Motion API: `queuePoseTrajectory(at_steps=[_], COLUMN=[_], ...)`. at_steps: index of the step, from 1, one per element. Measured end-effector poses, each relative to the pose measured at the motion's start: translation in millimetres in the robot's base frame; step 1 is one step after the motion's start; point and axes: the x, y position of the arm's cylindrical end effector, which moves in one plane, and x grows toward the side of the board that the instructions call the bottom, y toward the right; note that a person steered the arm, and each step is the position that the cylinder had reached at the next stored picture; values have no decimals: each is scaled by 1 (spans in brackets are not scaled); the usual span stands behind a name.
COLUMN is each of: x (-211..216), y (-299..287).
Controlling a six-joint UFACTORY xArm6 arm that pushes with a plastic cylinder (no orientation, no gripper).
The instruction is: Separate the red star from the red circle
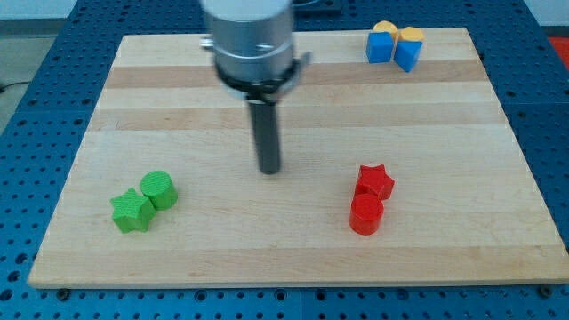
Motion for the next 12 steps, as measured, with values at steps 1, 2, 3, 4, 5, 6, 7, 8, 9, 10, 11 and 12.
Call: queuePoseTrajectory(at_steps=[1,2,3,4,5,6,7,8,9,10,11,12], x=[-7,-32,-59,-36,36,49,44,43,32,29,18,12], y=[85,169,234,289,266,189,119,60,60,31,9,-38])
